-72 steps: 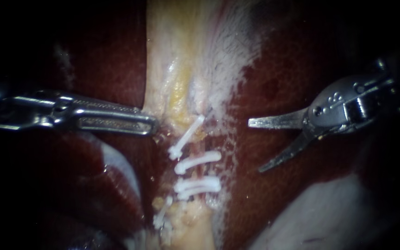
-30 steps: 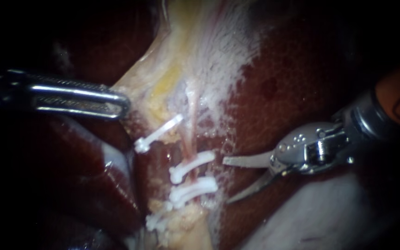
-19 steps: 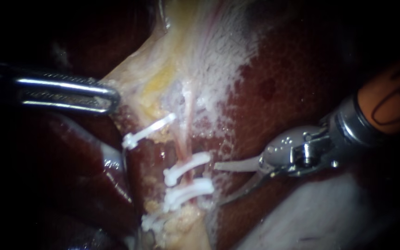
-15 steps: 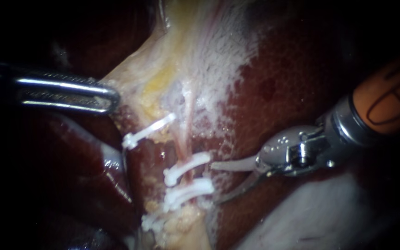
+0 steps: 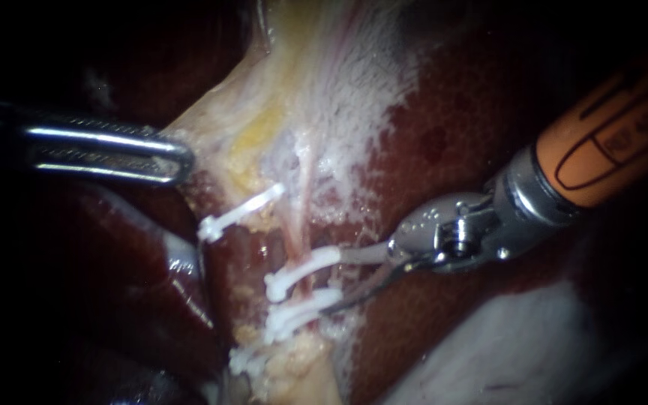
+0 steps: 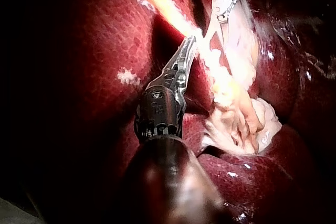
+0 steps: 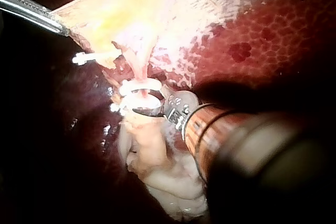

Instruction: Go to the cutting position right tube

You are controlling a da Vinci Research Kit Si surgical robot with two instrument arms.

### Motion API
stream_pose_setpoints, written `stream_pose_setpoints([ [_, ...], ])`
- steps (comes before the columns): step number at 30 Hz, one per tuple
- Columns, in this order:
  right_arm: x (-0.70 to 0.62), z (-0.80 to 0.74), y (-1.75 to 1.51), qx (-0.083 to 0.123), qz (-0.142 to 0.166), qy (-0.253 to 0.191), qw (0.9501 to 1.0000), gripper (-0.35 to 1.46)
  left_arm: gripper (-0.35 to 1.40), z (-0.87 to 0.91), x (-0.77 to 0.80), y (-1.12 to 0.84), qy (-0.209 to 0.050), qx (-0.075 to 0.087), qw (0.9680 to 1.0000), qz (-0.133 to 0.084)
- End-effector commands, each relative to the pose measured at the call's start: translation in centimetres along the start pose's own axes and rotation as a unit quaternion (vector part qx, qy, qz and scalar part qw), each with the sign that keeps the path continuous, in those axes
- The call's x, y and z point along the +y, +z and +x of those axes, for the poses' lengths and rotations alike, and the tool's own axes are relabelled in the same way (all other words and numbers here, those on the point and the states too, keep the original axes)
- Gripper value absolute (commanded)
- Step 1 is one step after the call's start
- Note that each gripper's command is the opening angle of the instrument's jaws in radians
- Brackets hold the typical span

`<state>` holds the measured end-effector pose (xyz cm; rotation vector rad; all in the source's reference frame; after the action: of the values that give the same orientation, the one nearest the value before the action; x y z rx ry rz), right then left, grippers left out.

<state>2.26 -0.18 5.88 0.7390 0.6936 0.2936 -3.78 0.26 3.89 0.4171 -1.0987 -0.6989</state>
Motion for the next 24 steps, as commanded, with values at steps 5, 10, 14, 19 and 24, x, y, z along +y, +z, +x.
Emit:
stream_pose_setpoints([
  [5, 0.01, 0.06, 0.10, 0.011, 0.013, 0.011, 0.9998, 0.41, -0.35, 0.00, 0.00, 0.00, 0.000, 0.000, 1.0000, 0.000],
  [10, 0.02, 0.10, 0.15, 0.013, 0.026, 0.013, 0.9995, 0.31, -0.35, 0.01, 0.00, 0.00, 0.000, 0.000, 1.0000, 0.000],
  [14, 0.02, 0.12, 0.19, 0.012, 0.038, 0.015, 0.9991, 0.26, -0.35, 0.01, 0.00, 0.01, 0.000, 0.000, 1.0000, 0.000],
  [19, 0.03, 0.13, 0.27, 0.016, 0.051, 0.014, 0.9985, 0.24, -0.35, 0.01, 0.00, 0.01, 0.000, 0.000, 1.0000, 0.000],
  [24, 0.03, 0.09, 0.34, 0.014, 0.051, 0.014, 0.9985, 0.24, -0.35, 0.01, 0.00, 0.01, 0.000, 0.000, 1.0000, 0.000],
])
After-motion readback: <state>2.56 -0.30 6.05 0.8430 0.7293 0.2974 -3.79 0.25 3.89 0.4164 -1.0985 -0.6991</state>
